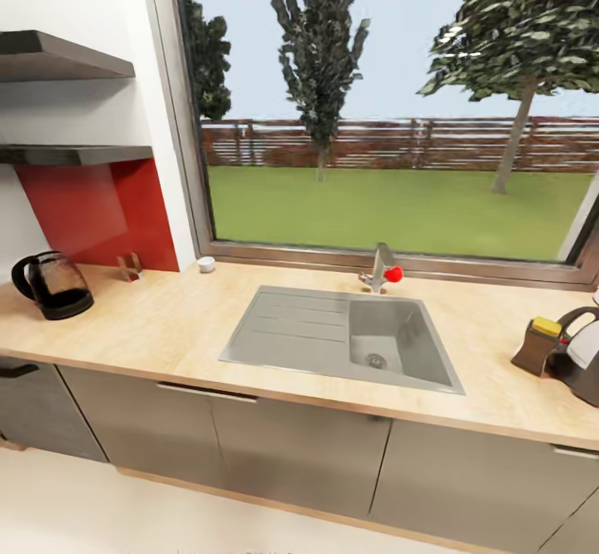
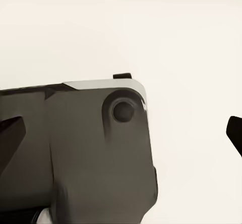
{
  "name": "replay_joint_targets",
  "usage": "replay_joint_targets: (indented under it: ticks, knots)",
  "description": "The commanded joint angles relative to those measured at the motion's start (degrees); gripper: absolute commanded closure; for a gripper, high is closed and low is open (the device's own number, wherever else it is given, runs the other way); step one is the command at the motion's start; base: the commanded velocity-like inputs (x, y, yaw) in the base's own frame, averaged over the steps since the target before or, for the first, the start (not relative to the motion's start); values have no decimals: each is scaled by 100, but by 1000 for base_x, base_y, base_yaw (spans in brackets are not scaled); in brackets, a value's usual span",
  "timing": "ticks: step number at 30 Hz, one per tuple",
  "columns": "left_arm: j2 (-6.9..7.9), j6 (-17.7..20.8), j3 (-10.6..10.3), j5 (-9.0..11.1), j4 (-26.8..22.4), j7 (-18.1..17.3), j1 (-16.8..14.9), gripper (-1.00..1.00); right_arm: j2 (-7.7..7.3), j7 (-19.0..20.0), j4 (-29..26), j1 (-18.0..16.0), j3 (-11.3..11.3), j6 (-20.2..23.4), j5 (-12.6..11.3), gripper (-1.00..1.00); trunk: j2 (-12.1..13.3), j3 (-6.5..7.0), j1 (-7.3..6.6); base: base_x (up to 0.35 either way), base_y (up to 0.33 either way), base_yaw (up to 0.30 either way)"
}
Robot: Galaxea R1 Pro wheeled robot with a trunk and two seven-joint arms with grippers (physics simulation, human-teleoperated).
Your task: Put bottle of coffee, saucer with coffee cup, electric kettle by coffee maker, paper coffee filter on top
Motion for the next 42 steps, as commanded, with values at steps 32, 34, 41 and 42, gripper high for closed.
replay_joint_targets:
  ticks: [32,34,41,42]
  knots:
    - [35,-67,-54,25,-6,43,-66,-100,-3,-7,-8,1,-48,-21,22,-100,-12,-106,3,21,337,135]
    - [34,-69,-54,23,-6,46,-68,-100,-4,-7,-8,1,-49,-21,23,-100,-12,-106,3,150,333,0]
    - [31,-70,-54,23,-6,56,-69,-100,-4,-11,-2,1,-48,-21,21,-100,-12,-106,3,156,331,0]
    - [31,-70,-54,22,-6,59,-69,-100,-4,-12,2,1,-46,-24,20,-100,-12,-106,3,154,331,0]
